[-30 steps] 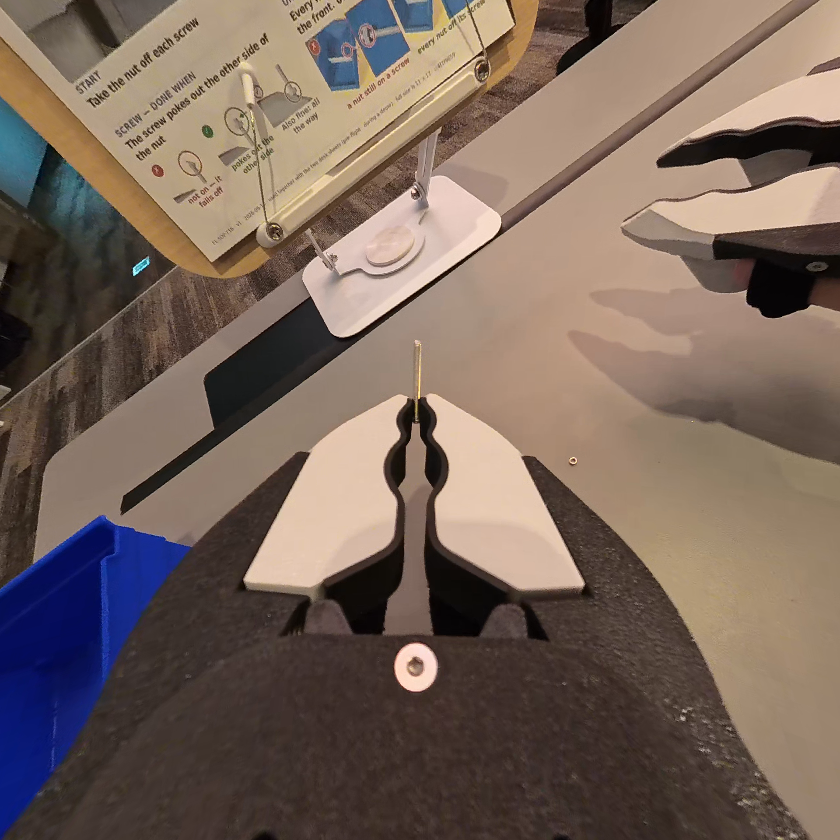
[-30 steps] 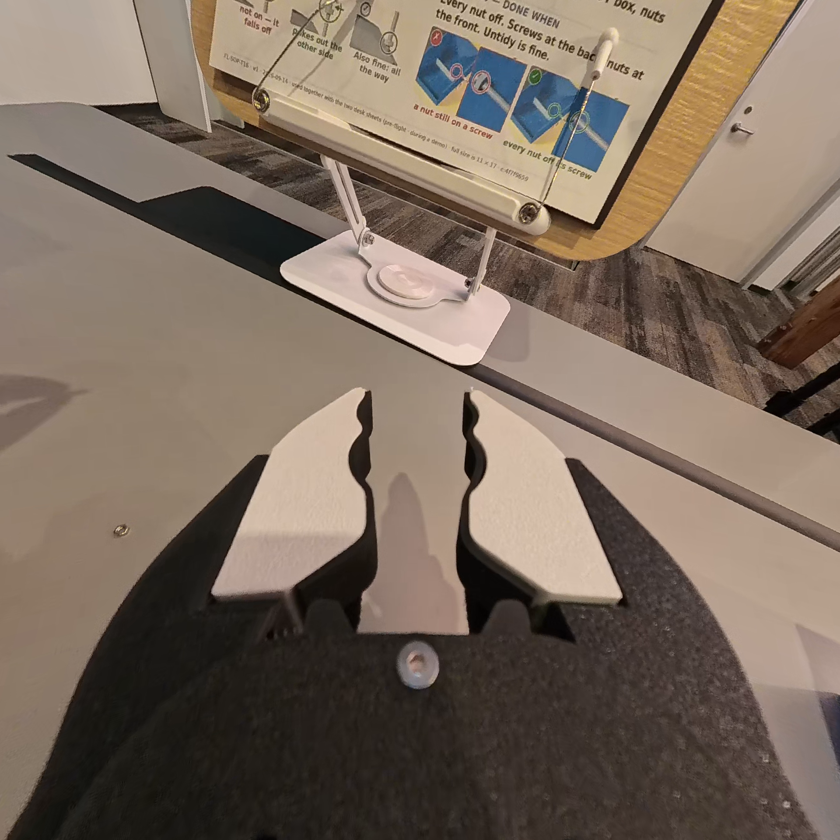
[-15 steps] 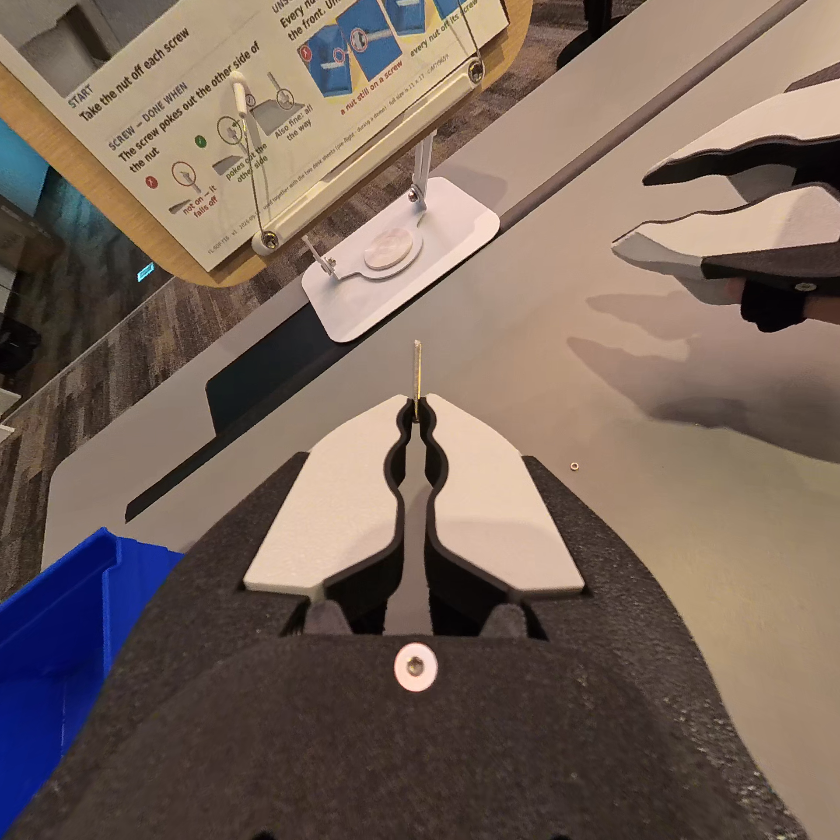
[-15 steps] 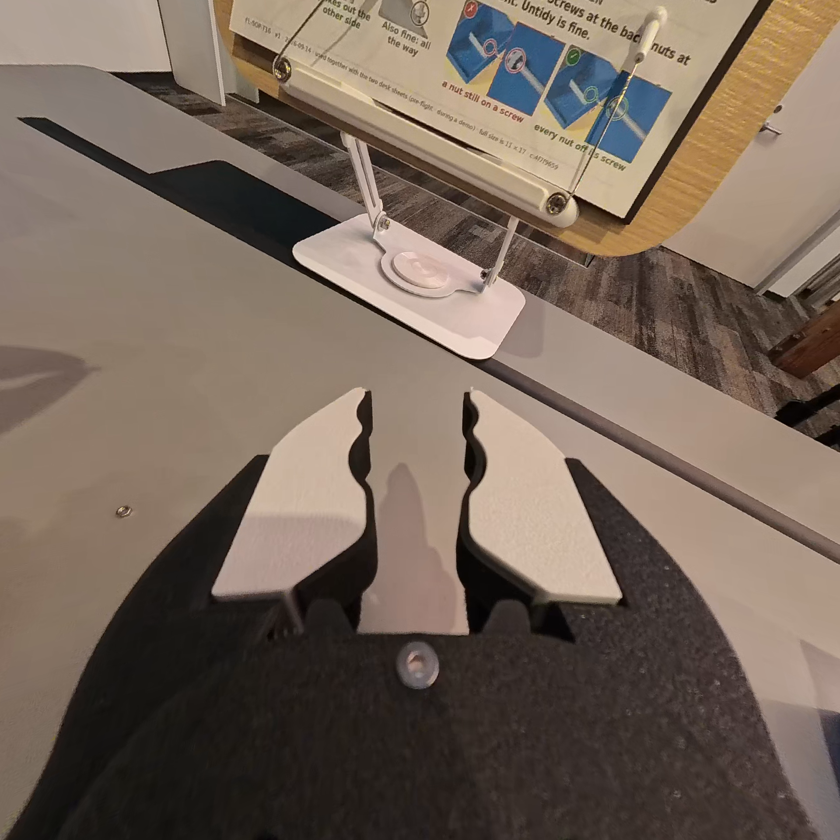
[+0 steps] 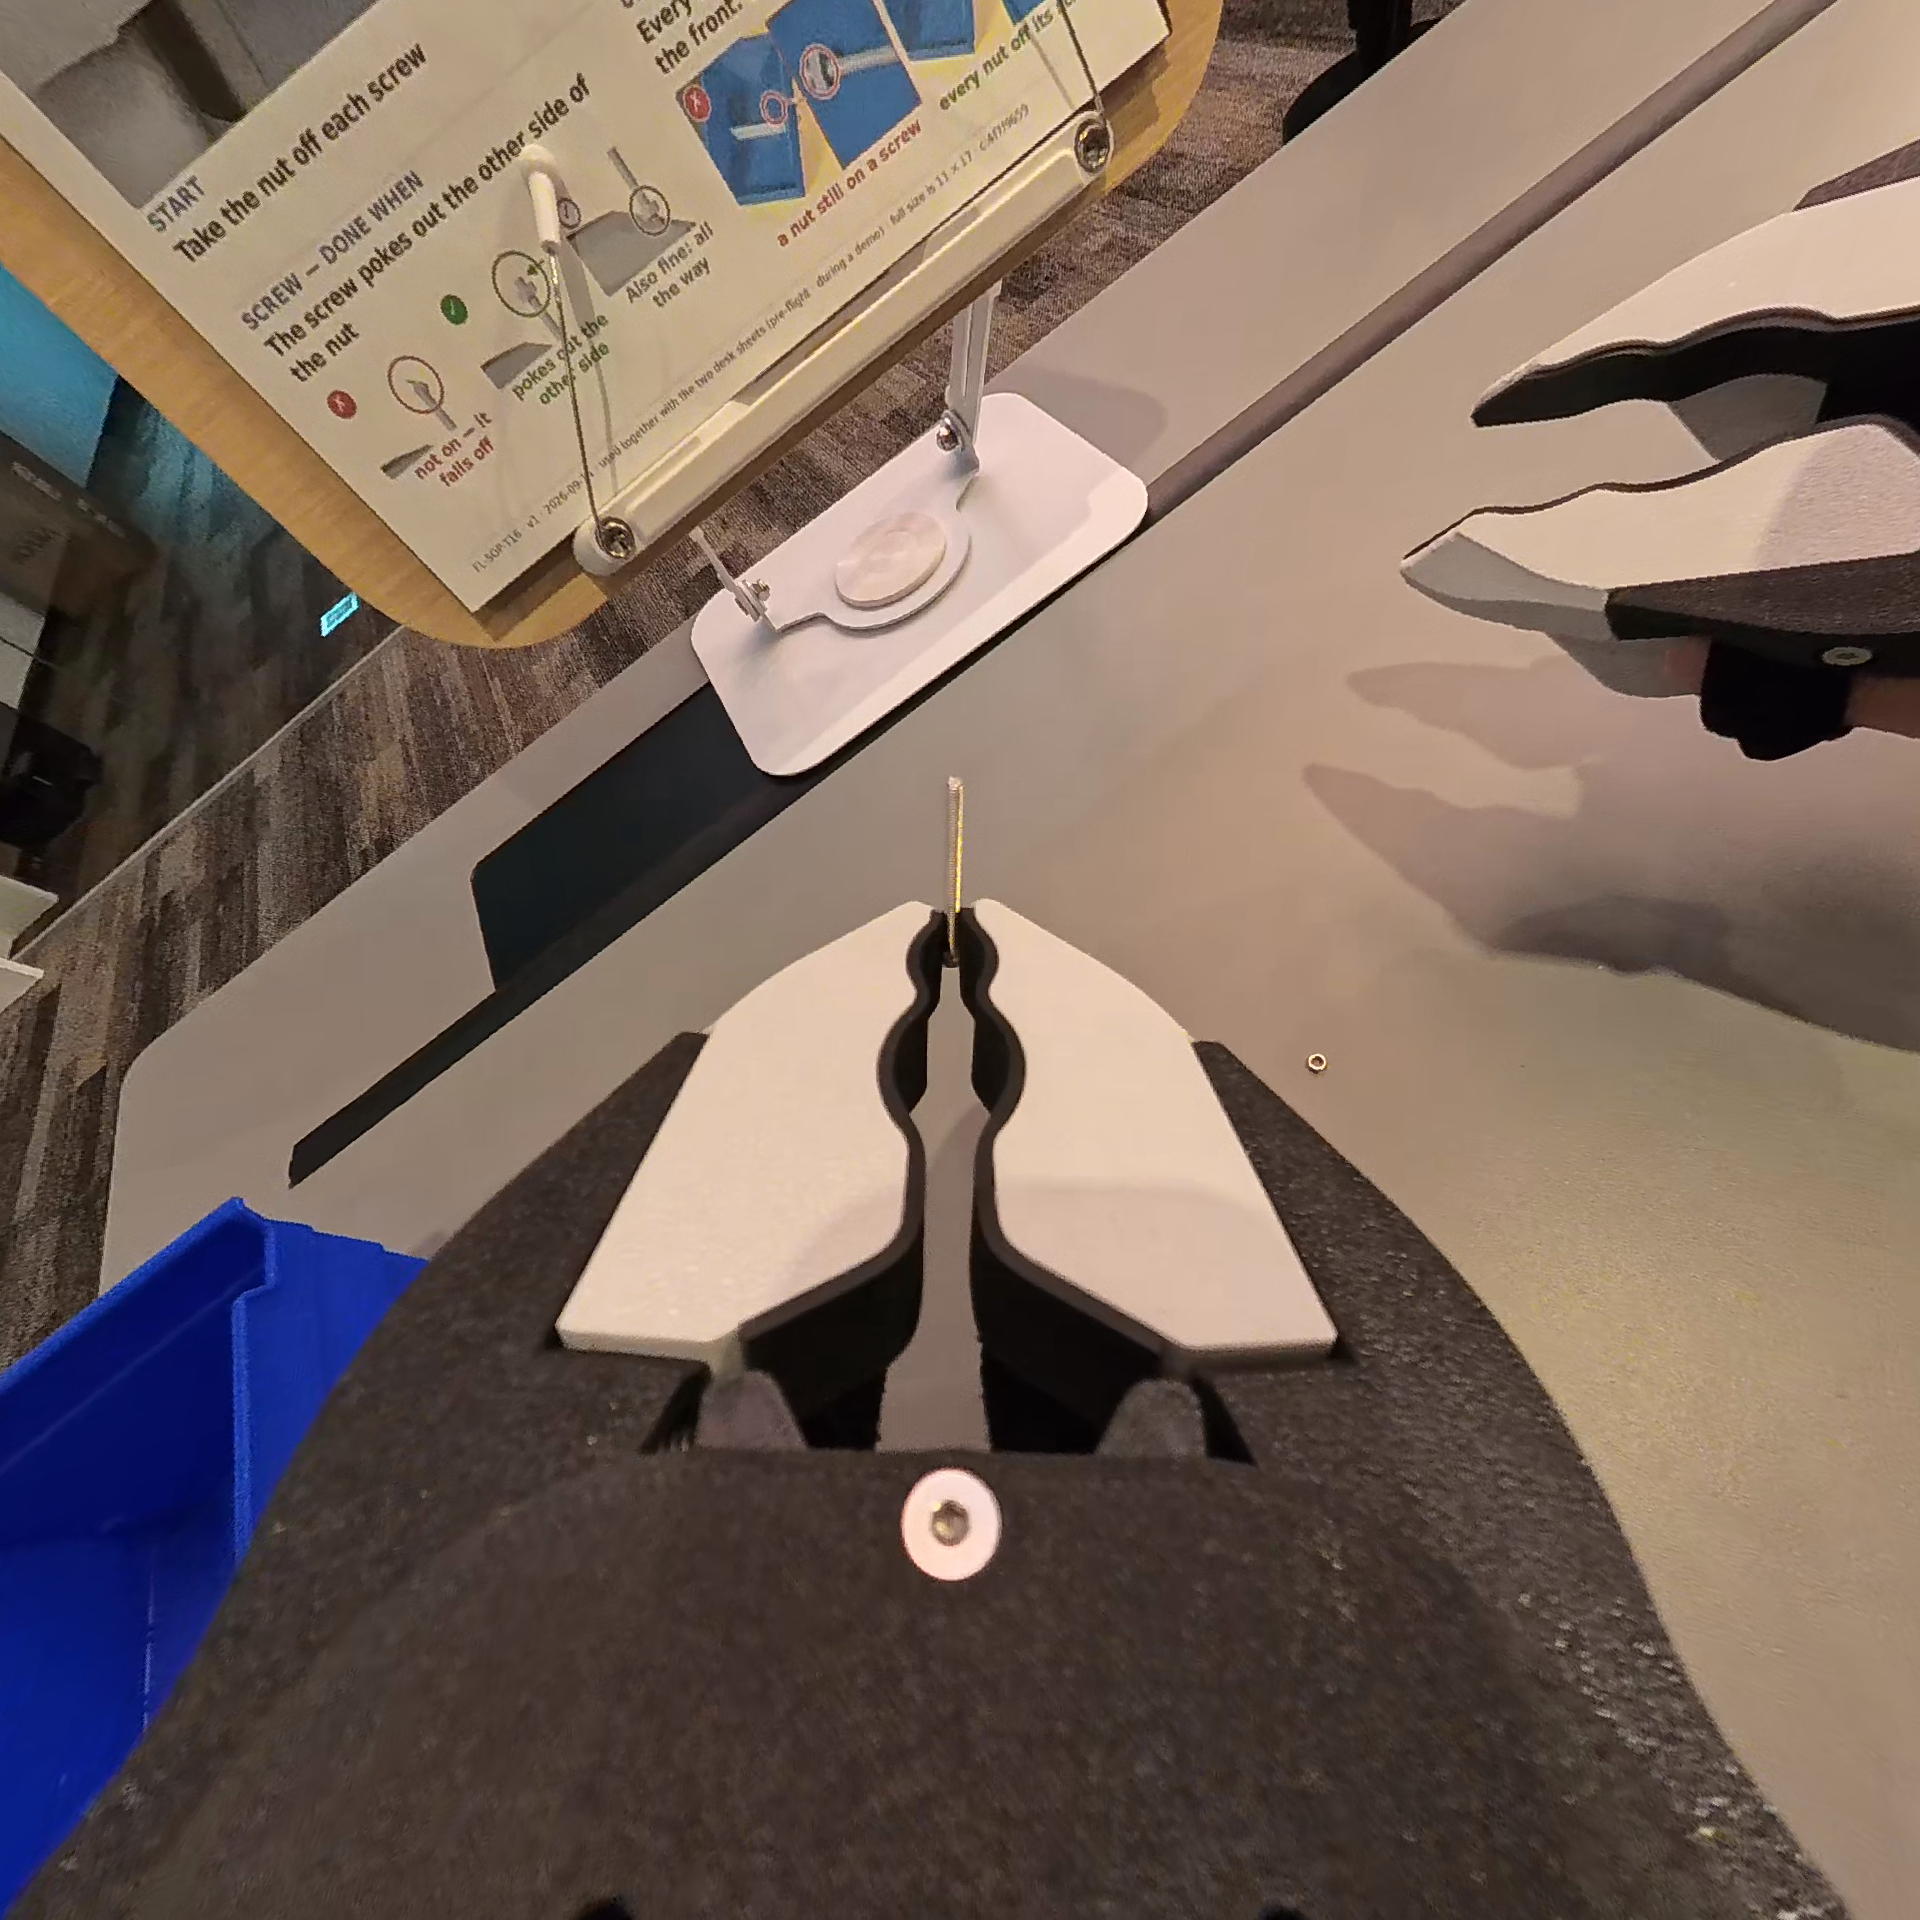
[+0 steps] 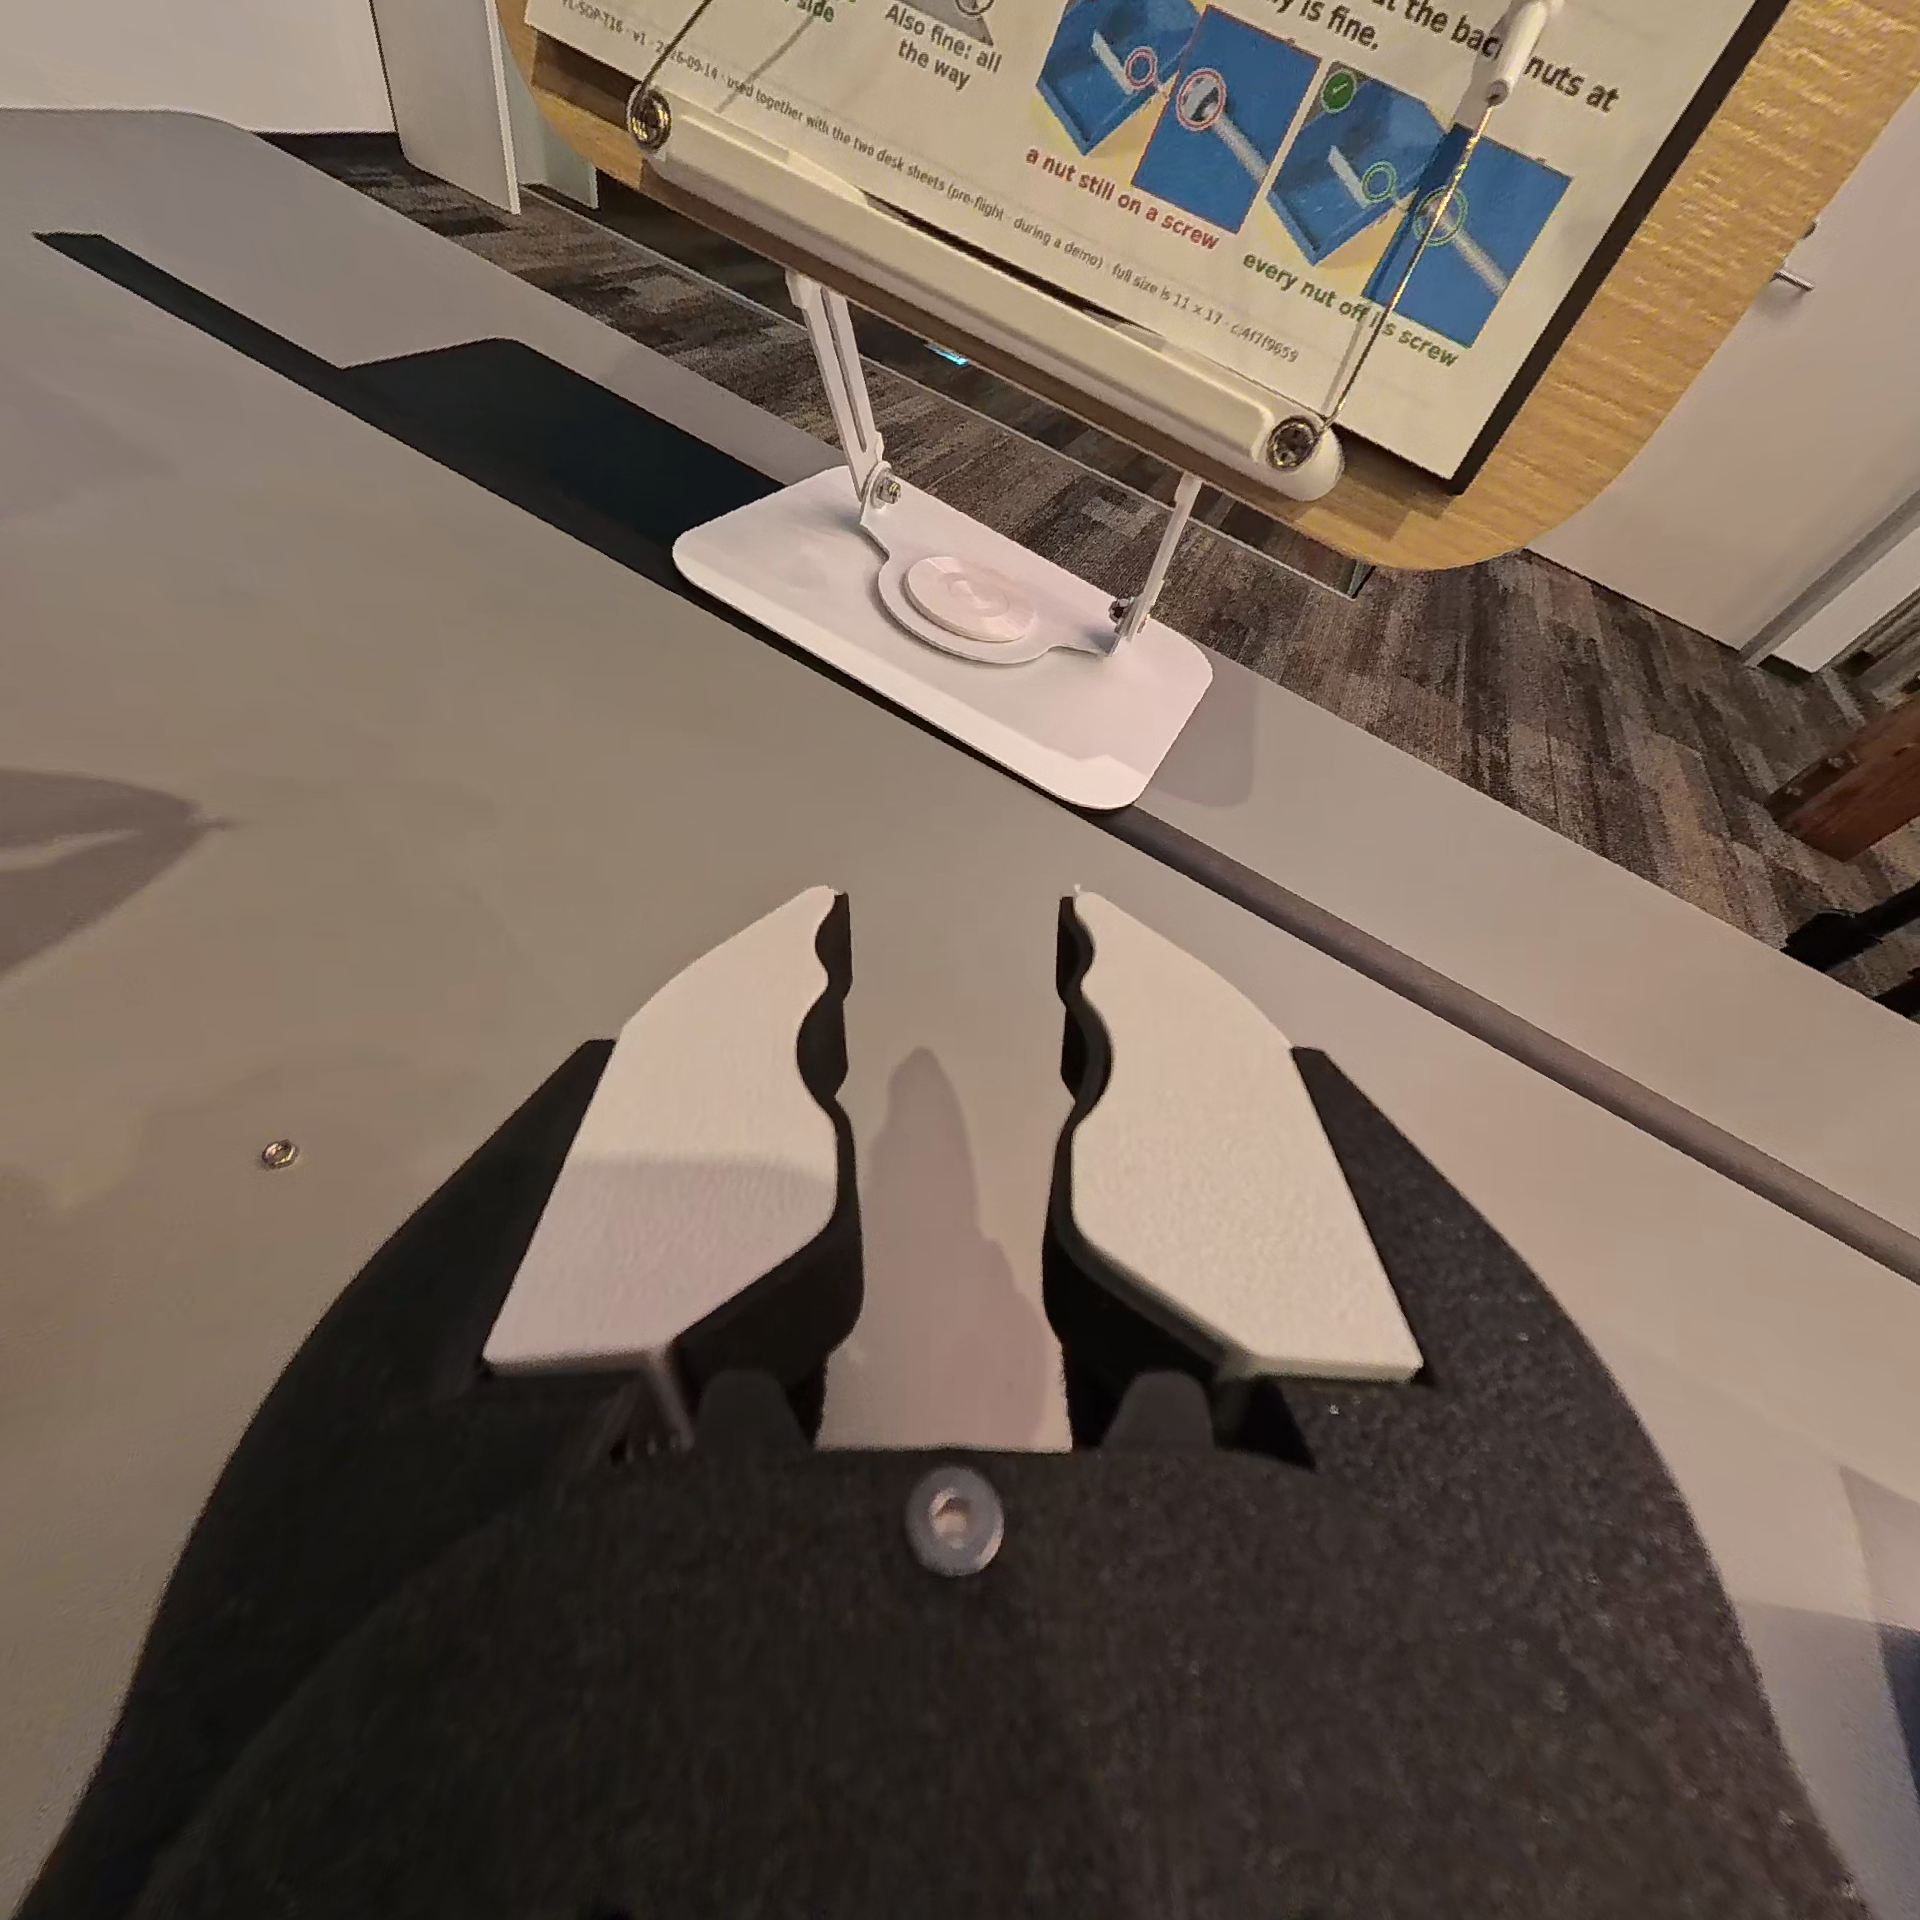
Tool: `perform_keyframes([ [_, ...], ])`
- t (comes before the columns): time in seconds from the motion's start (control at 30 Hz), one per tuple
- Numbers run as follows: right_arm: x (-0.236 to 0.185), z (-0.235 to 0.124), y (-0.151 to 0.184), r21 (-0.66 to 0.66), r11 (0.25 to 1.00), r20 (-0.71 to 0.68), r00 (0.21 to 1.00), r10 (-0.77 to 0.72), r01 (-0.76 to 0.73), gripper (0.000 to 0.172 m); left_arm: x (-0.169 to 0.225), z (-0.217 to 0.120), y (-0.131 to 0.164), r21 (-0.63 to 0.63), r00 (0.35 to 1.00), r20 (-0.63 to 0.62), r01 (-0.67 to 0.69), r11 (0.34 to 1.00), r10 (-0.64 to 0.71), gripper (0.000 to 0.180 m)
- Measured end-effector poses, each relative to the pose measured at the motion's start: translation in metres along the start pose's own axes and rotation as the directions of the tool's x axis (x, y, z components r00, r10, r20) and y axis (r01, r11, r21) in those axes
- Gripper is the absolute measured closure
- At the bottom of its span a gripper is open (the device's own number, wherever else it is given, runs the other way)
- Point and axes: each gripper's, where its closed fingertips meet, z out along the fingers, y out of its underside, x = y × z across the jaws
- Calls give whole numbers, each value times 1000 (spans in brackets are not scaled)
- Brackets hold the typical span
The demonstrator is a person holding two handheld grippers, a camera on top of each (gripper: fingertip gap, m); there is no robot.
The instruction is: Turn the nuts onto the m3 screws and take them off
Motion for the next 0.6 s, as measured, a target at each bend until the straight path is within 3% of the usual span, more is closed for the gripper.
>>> perform_keyframes([
  [0.6,0,0,1,-6,1000,-4,1000,-4,4,134,-2,0,0,-6,1000,8,0,1000,0,178],
])
